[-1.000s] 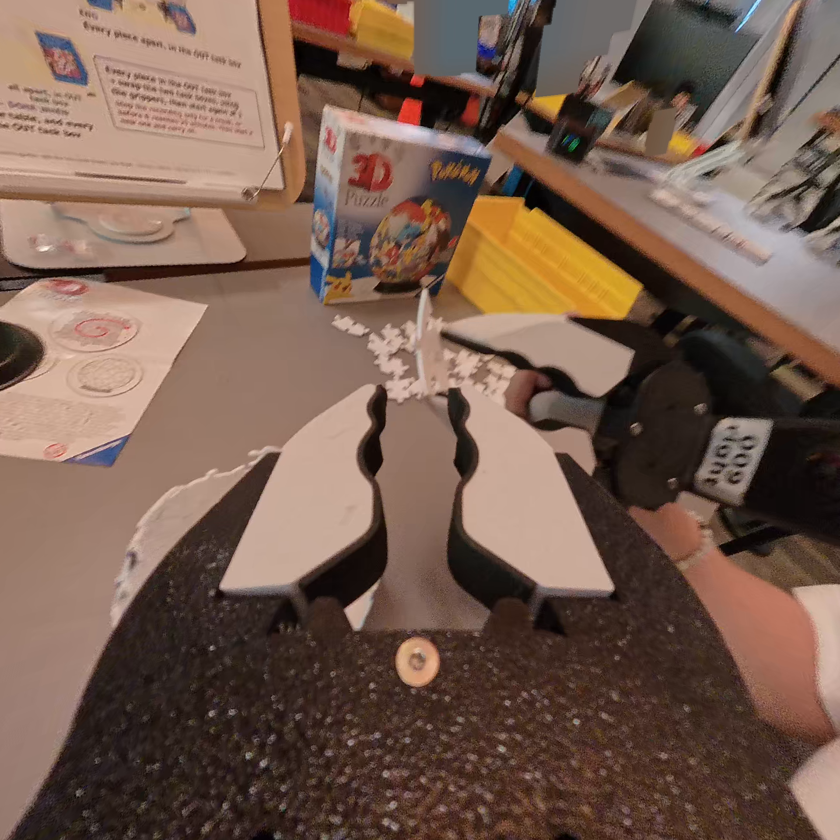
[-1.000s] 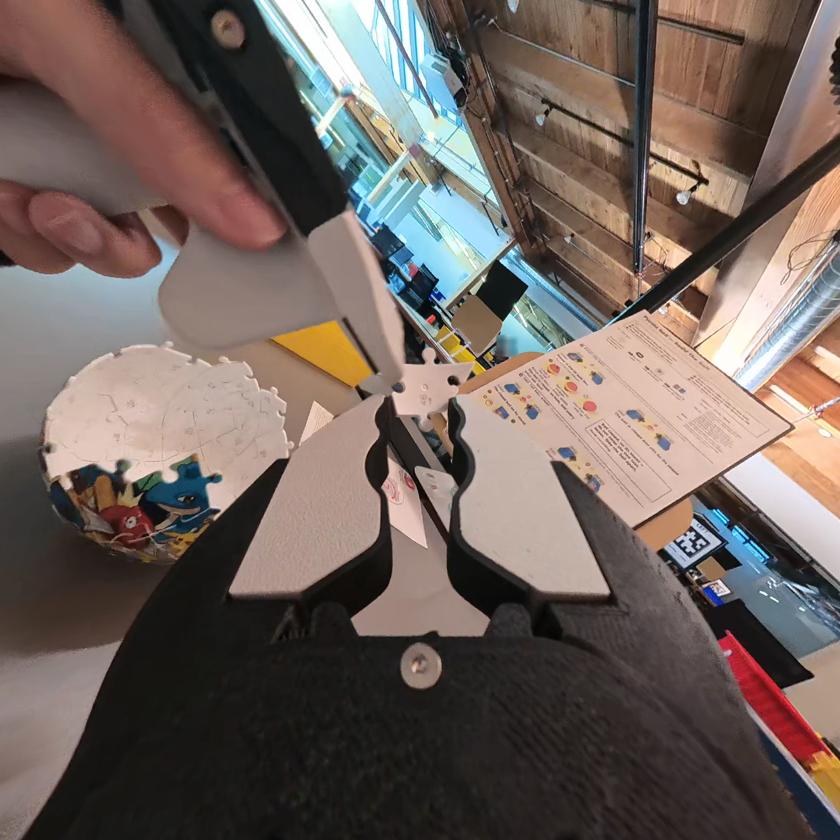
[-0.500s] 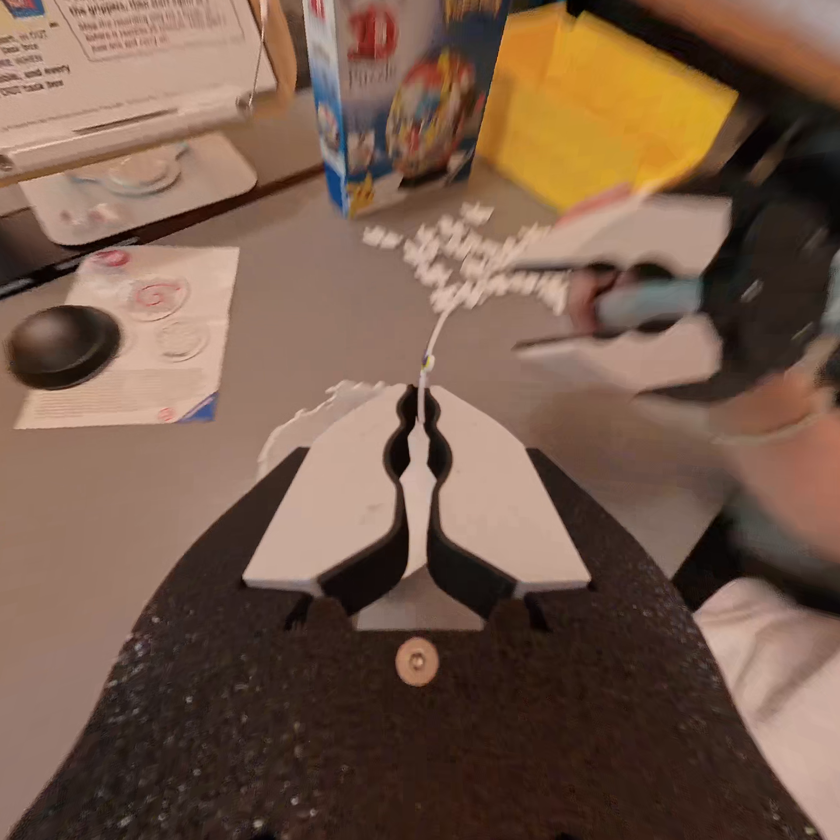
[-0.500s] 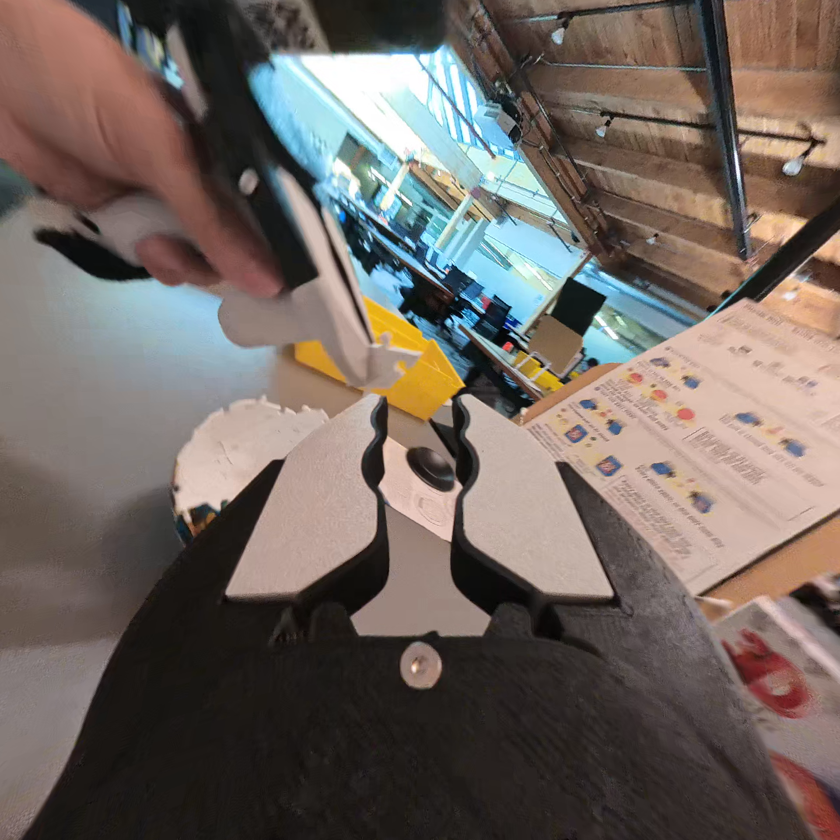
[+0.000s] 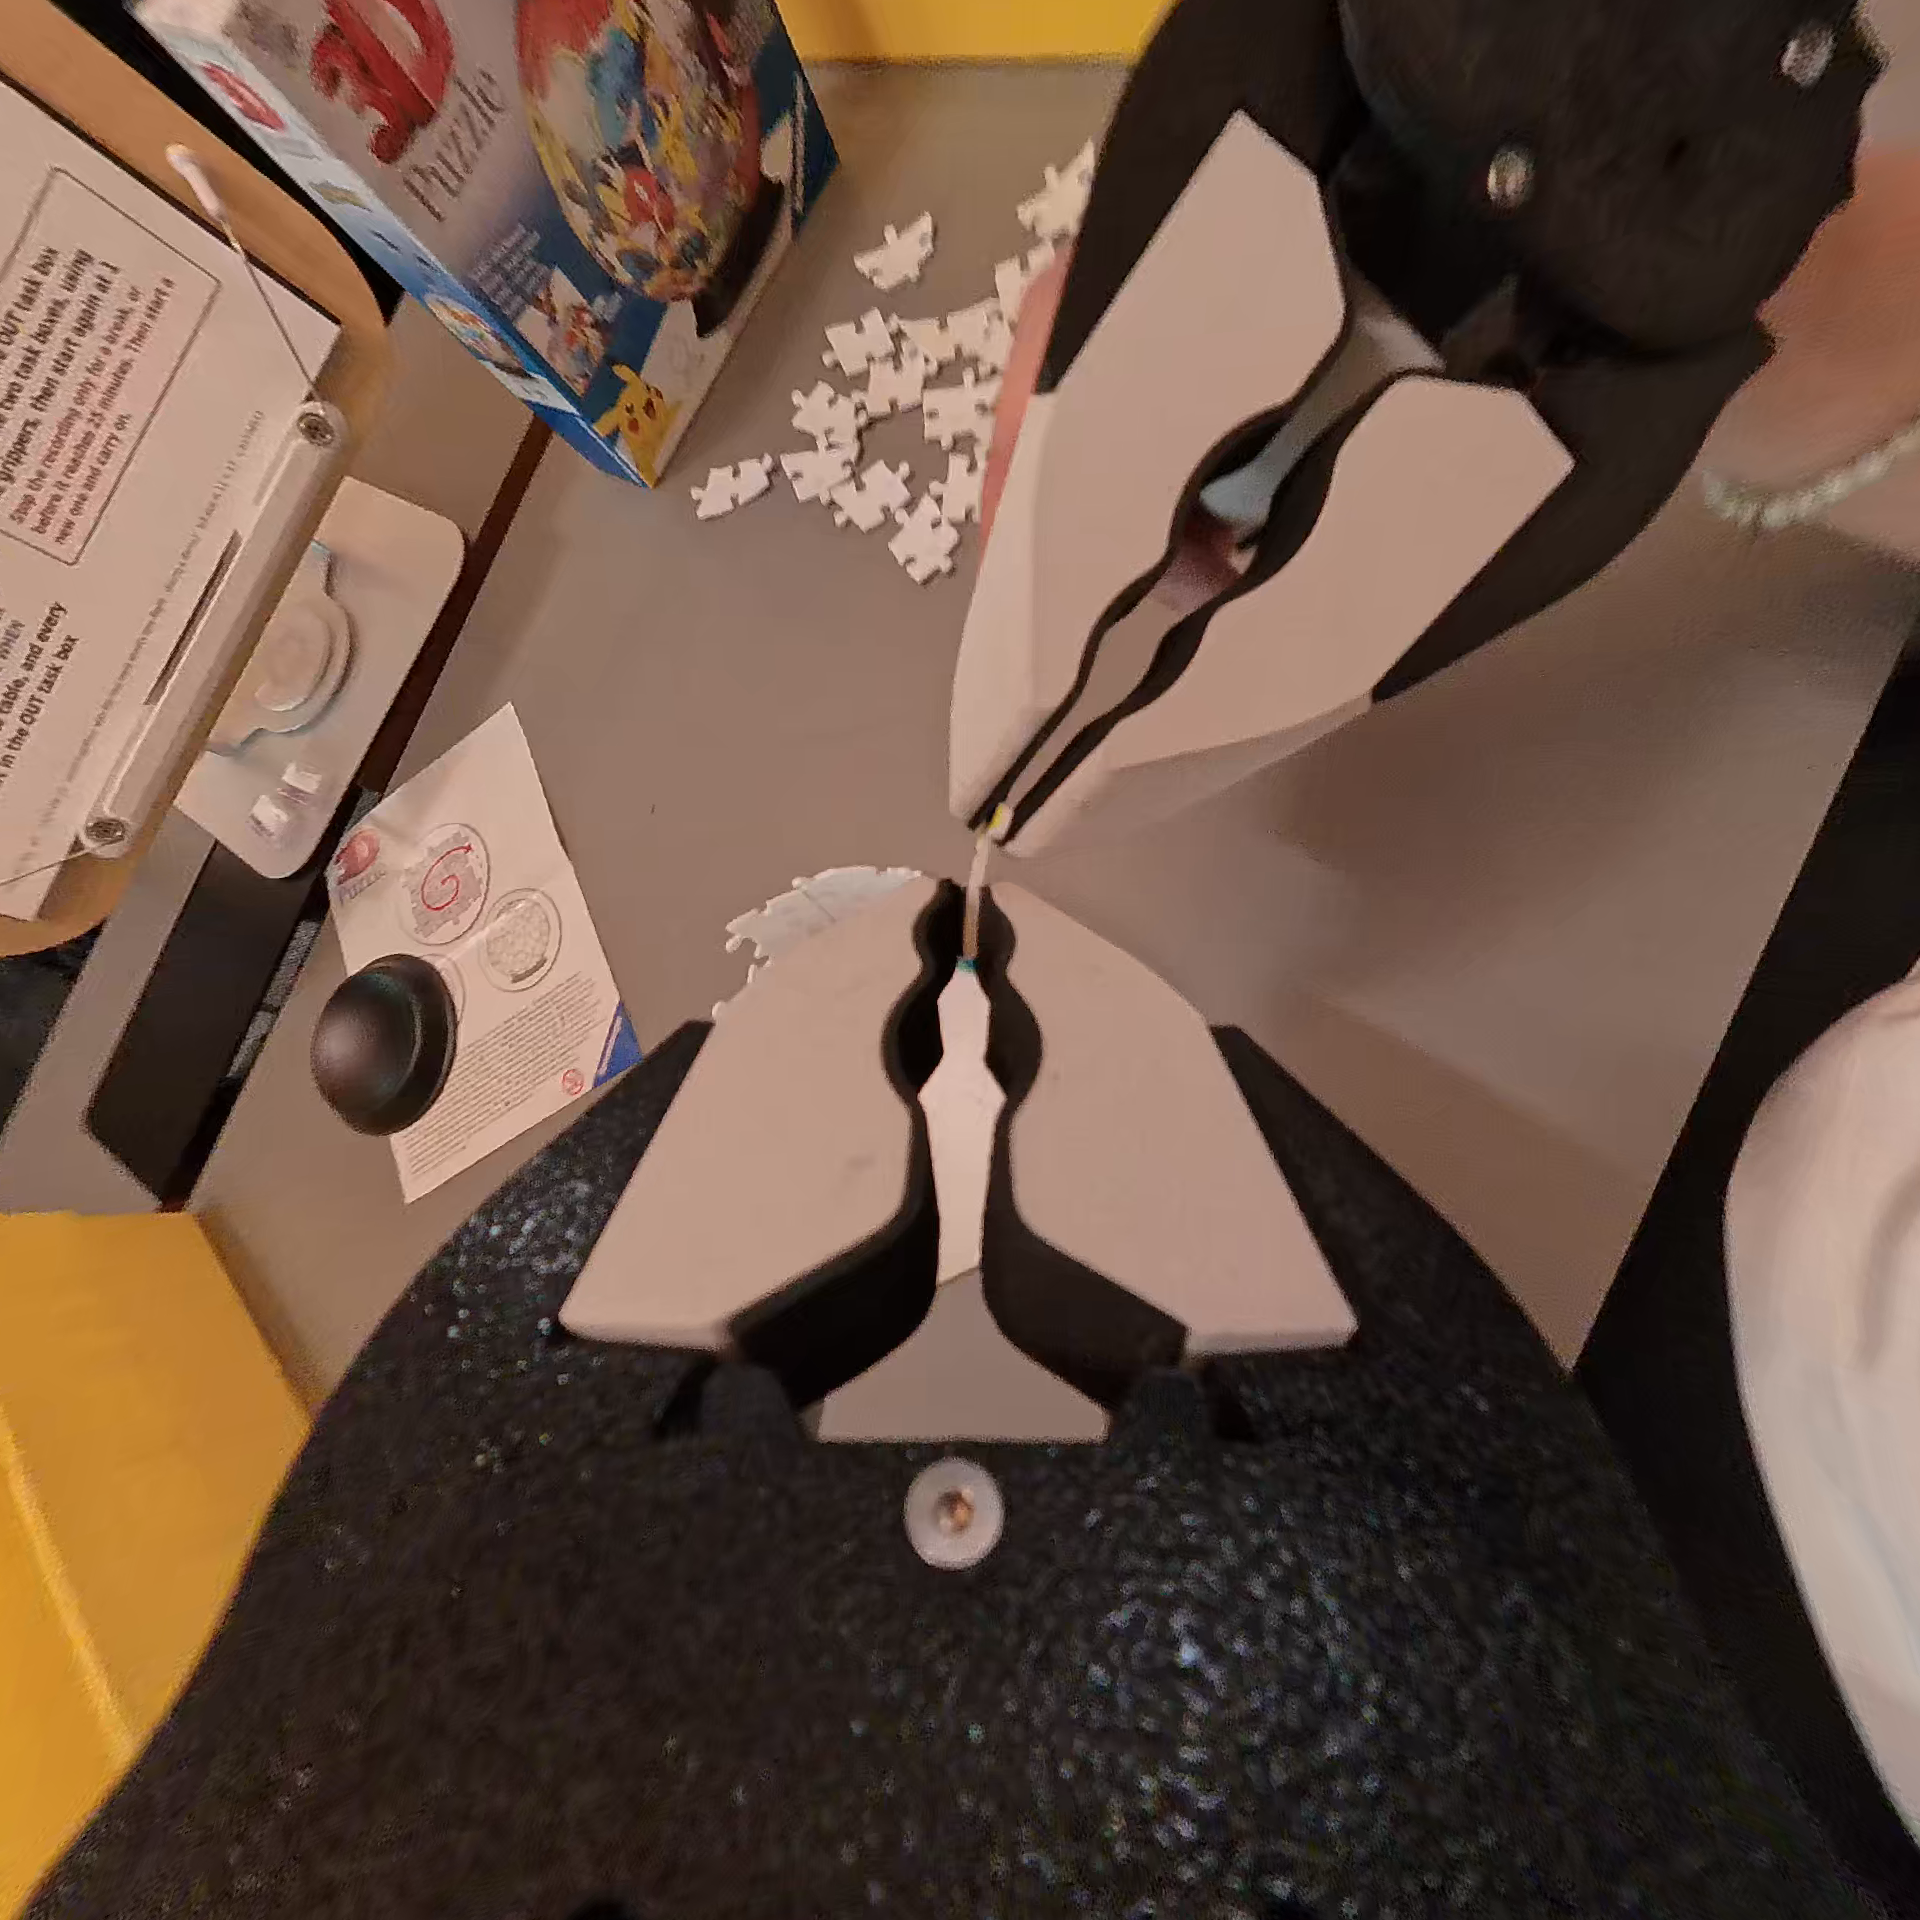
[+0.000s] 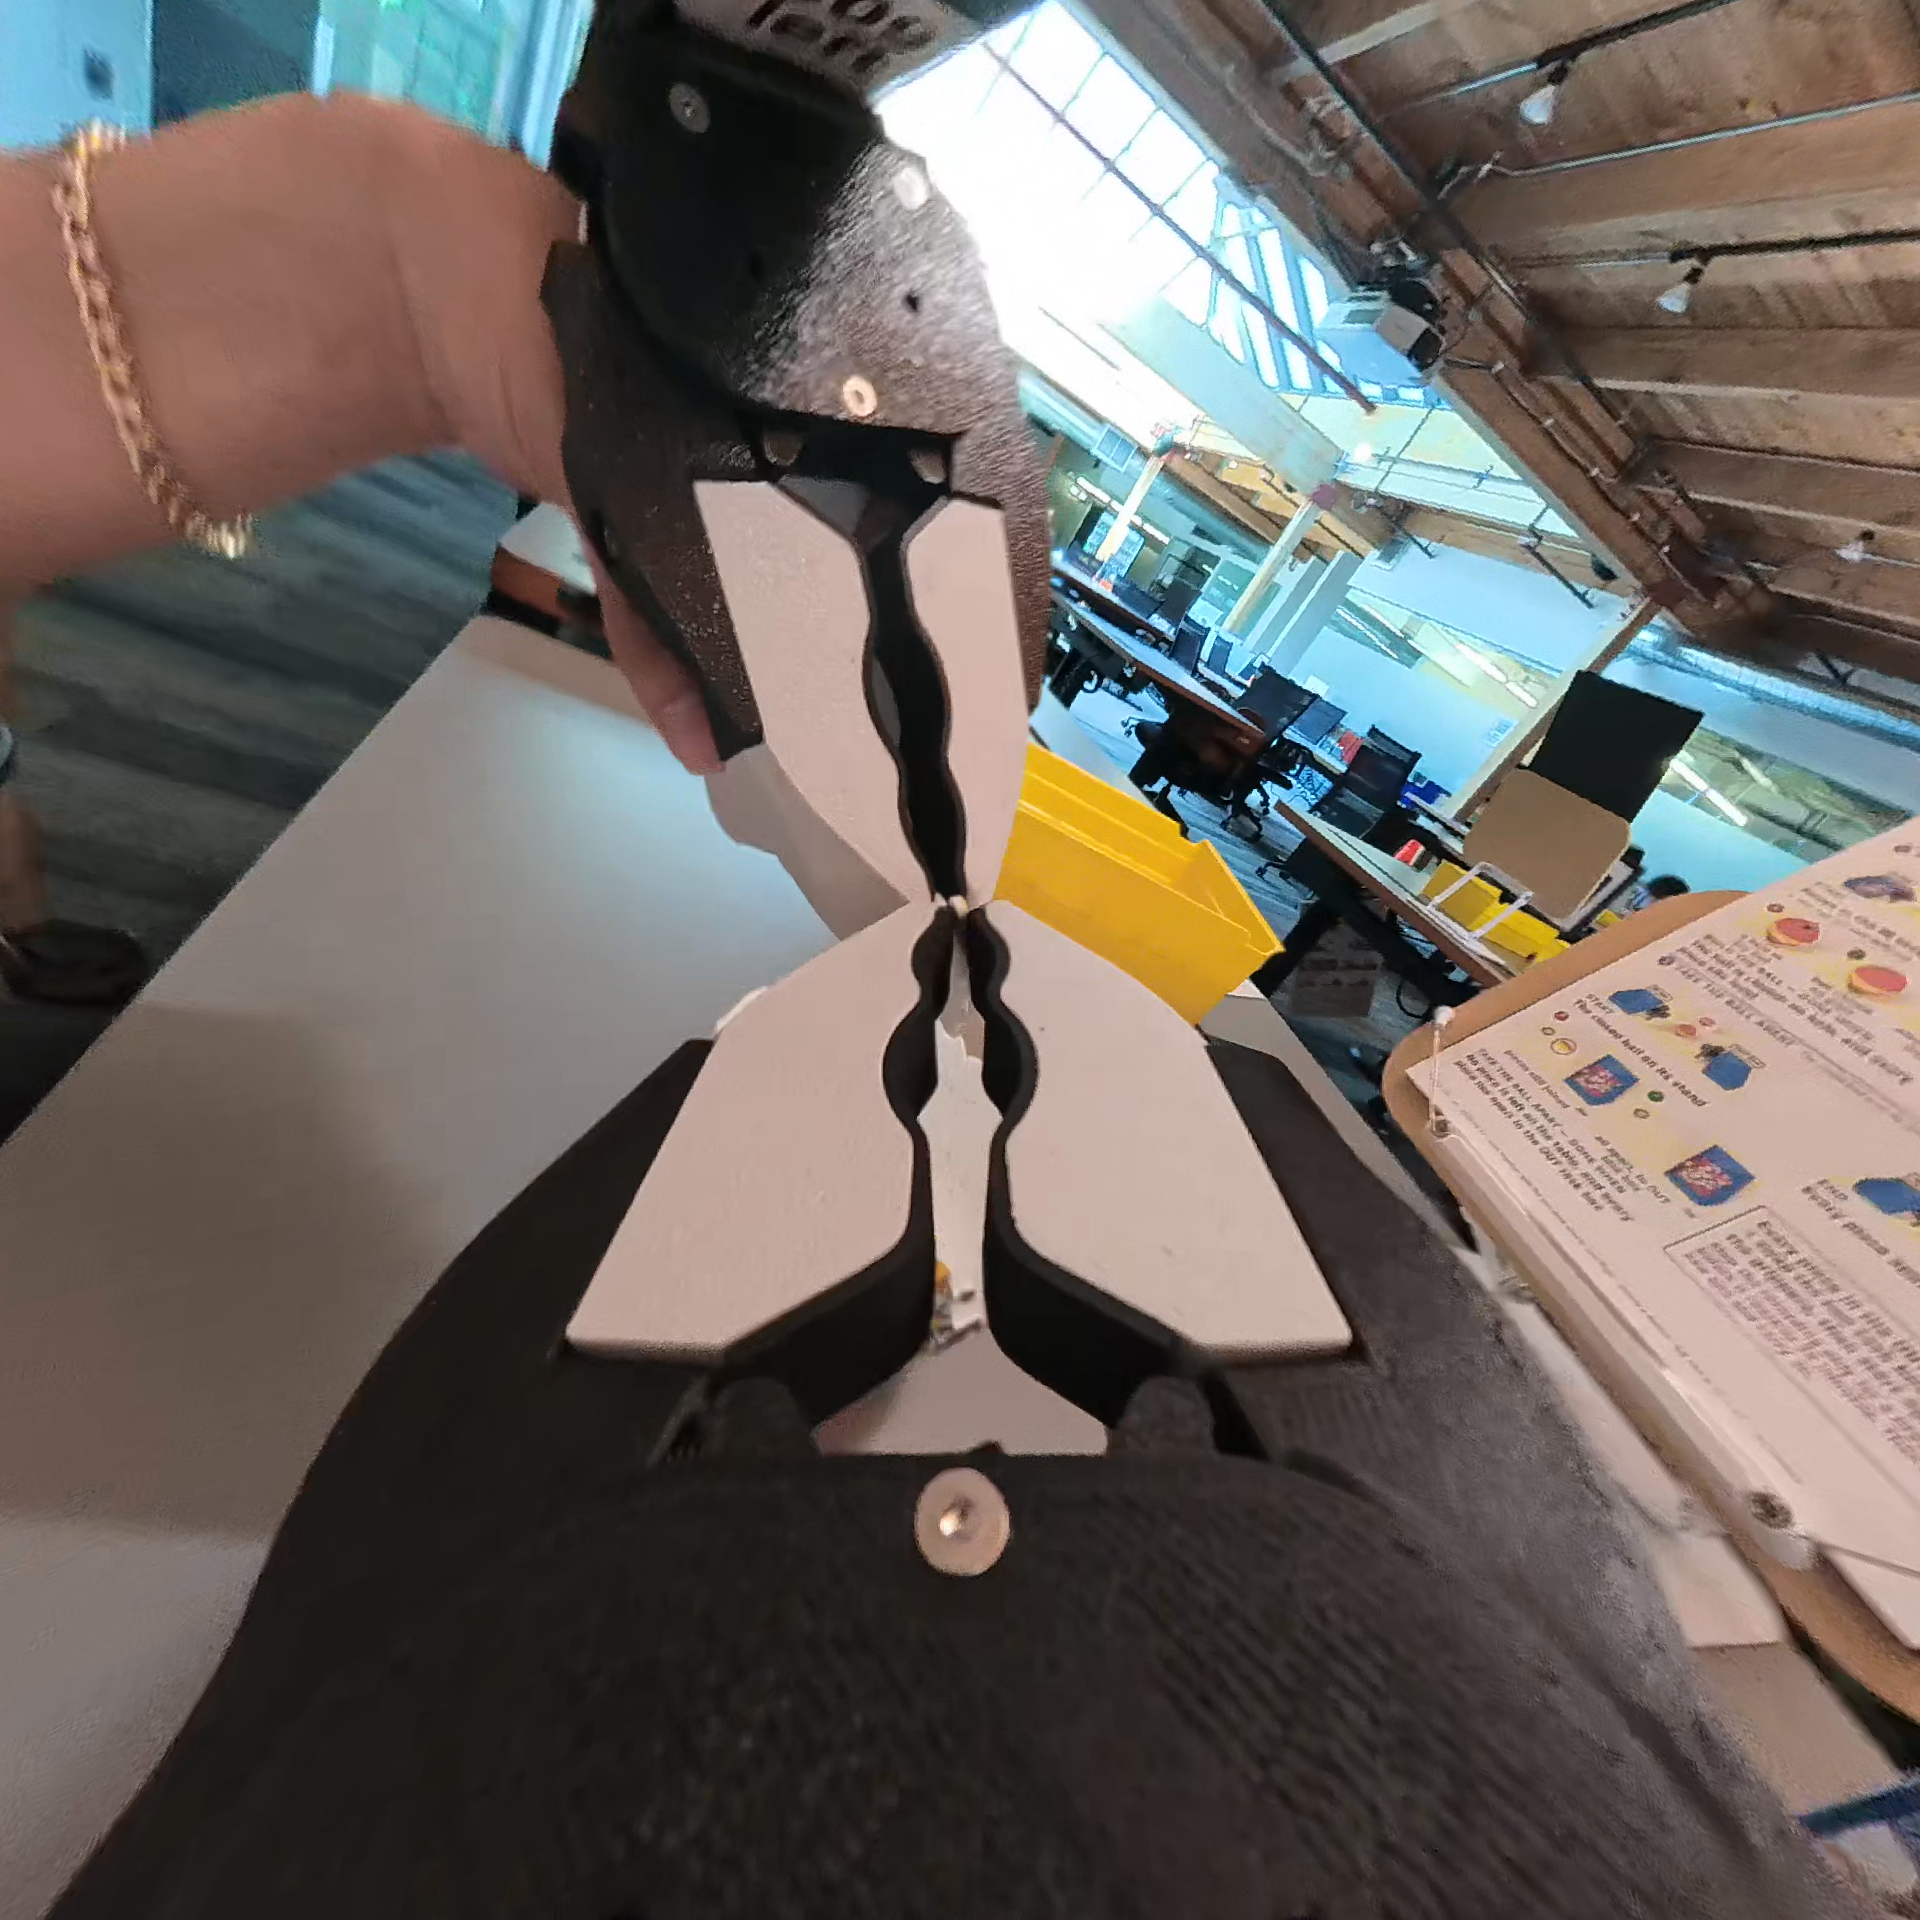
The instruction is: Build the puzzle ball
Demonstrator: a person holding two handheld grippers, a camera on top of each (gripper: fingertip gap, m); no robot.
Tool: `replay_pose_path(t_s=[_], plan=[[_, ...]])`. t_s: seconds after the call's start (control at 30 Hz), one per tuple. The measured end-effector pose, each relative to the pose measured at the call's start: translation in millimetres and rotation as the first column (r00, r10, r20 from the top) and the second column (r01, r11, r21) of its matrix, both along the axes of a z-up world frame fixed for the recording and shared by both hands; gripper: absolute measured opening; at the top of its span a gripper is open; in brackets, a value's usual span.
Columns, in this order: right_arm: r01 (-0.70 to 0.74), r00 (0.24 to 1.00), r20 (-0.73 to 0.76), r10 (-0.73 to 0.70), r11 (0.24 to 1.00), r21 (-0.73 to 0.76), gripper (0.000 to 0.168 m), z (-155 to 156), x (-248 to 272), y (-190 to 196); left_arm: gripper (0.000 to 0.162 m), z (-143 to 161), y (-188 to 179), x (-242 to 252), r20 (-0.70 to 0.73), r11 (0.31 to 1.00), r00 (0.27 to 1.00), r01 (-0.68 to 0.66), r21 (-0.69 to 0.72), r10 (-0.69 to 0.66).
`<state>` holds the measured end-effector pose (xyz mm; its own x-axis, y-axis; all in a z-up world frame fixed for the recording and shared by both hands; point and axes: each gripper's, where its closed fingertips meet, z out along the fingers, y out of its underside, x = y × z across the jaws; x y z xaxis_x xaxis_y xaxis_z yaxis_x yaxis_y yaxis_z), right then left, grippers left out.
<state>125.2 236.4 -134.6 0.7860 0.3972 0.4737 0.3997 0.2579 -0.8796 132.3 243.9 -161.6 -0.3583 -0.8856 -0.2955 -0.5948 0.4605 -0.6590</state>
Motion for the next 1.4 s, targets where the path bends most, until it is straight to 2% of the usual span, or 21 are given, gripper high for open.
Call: replay_pose_path(t_s=[0.03, 0.2, 0.37, 0.47, 0.57, 0.63, 0.87, 1.1, 1.23, 1.27, 1.3, 1.4], plan=[[-0.013, 0.998, -0.056, 0.013, 1.0, -0.004, 0.003, 3, 2, 0, 0.003, 4, -1, 1, 0.028, 0.999, 1.0, -0.004, -0.048, 0.005], [-0.101, 0.941, -0.329, 0.085, 0.994, -0.032, 0.003, 15, 10, -1, 0.003, 23, -5, 8, 0.174, 0.972, 0.985, 0.036, -0.231, 0.005], [-0.153, 0.876, -0.47, 0.11, 0.987, -0.054, 0.002, 18, 17, 0, 0.003, 35, -7, 13, 0.271, 0.906, 0.962, 0.094, -0.412, 0.024], [-0.145, 0.856, -0.51, 0.081, 0.986, -0.087, 0.002, 16, 20, 4, 0.003, 33, -3, 15, 0.26, 0.873, 0.964, 0.08, -0.481, 0.055], [-0.138, 0.83, -0.556, 0.047, 0.983, -0.122, 0.002, 14, 22, 9, 0.006, 32, 6, 17, 0.269, 0.873, 0.958, 0.044, -0.486, 0.102], [-0.118, 0.802, -0.597, 0.014, 0.984, -0.135, 0.002, 13, 29, 12, 0.015, 33, 18, 15, 0.277, 0.879, 0.949, -0.003, -0.477, 0.153], [-0.169, 0.706, -0.707, 0.03, 0.977, -0.127, 0.002, 14, 43, 11, 0.018, 30, 28, 4, 0.255, 0.875, 0.947, -0.053, -0.482, 0.198], [-0.179, 0.694, -0.719, 0.034, 0.976, -0.127, 0.002, 15, 38, 13, 0.018, 30, 13, 11, 0.247, 0.893, 0.959, -0.016, -0.449, 0.141], [-0.204, 0.659, -0.751, 0.051, 0.972, -0.113, 0.002, 18, 34, 13, 0.018, 28, 10, 14, 0.233, 0.894, 0.963, -0.017, -0.448, 0.135], [-0.211, 0.653, -0.755, 0.057, 0.971, -0.109, 0.002, 19, 33, 13, 0.016, 28, 10, 15, 0.234, 0.893, 0.962, -0.018, -0.449, 0.138], [-0.211, 0.654, -0.754, 0.056, 0.971, -0.111, 0.002, 19, 33, 14, 0.006, 29, 11, 15, 0.243, 0.893, 0.959, -0.019, -0.45, 0.143], [-0.198, 0.681, -0.73, 0.052, 0.973, -0.116, 0.002, 17, 32, 14, 0.002, 41, 13, 17, 0.289, 0.862, 0.942, -0.001, -0.507, 0.171]])
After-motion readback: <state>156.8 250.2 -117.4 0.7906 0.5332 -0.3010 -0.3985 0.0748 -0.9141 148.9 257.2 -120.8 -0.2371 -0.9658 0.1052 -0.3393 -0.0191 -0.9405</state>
